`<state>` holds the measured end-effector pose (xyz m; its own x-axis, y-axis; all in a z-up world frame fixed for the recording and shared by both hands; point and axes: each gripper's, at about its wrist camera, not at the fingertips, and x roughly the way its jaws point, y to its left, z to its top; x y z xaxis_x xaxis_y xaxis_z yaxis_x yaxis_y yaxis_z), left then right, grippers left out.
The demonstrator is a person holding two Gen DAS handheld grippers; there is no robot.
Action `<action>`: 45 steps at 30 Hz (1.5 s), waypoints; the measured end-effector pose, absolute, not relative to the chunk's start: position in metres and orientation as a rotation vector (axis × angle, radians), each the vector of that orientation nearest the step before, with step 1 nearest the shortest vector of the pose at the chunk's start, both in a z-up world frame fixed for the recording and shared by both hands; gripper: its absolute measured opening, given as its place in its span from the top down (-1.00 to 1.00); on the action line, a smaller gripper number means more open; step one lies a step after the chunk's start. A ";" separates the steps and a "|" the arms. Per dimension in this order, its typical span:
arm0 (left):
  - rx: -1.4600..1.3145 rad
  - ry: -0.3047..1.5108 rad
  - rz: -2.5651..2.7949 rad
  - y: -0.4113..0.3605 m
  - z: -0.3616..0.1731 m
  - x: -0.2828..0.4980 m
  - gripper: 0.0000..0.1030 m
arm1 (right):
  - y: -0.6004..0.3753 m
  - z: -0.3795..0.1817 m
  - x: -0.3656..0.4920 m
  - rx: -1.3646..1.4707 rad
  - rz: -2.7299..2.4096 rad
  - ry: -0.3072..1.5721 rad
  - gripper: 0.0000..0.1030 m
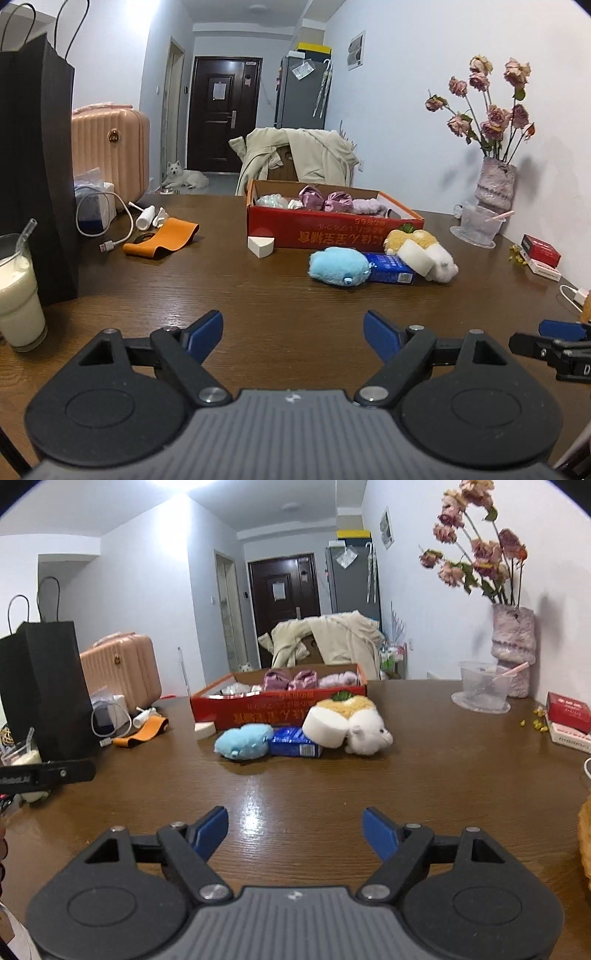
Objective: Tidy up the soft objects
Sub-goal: 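Withdraw both grippers from the box back over the table, then close the left gripper on the white wedge sponge while the right grips the white round puff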
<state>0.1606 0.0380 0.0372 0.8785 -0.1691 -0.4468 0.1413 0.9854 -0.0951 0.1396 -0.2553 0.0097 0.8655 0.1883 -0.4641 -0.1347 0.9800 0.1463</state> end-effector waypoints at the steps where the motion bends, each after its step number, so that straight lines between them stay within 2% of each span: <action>1: -0.058 0.477 -0.162 0.037 0.036 0.167 -0.65 | -0.255 0.008 0.143 0.111 0.171 0.502 -0.54; 6: -0.047 0.501 -0.160 0.033 0.029 0.208 -0.63 | -0.255 0.003 0.171 0.114 0.160 0.530 -0.51; 14: 0.061 0.549 -0.149 0.021 0.016 0.328 -0.31 | -0.256 0.007 0.257 0.126 0.148 0.510 -0.50; 21: 0.055 0.627 -0.086 0.023 -0.010 0.431 -0.31 | -0.259 0.002 0.348 0.208 0.125 0.535 -0.45; 22: 0.050 0.631 -0.087 0.024 -0.013 0.439 -0.25 | -0.259 -0.001 0.357 0.217 0.125 0.543 -0.39; 24: 0.039 0.636 -0.099 0.024 -0.017 0.450 0.02 | -0.260 -0.008 0.369 0.242 0.110 0.551 -0.29; 25: 0.030 0.644 -0.107 0.024 -0.021 0.454 0.31 | -0.260 -0.013 0.373 0.249 0.101 0.547 -0.27; 26: 0.018 0.659 -0.112 0.025 -0.024 0.456 0.43 | -0.259 -0.017 0.374 0.246 0.095 0.546 -0.13; 27: 0.014 0.650 -0.108 0.026 -0.027 0.456 0.44 | -0.258 -0.021 0.376 0.235 0.092 0.550 -0.04; 36: 0.009 0.638 -0.122 0.023 -0.023 0.447 0.53 | -0.260 -0.024 0.372 0.235 0.116 0.527 0.18; 45: 0.035 0.518 -0.228 -0.001 0.025 0.354 0.53 | -0.254 0.008 0.304 0.215 0.133 0.444 0.24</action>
<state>0.3539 -0.0006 0.0249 0.8439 -0.2070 -0.4949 0.2244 0.9742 -0.0248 0.3042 -0.2544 0.0076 0.8948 0.1744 -0.4109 -0.0810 0.9687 0.2348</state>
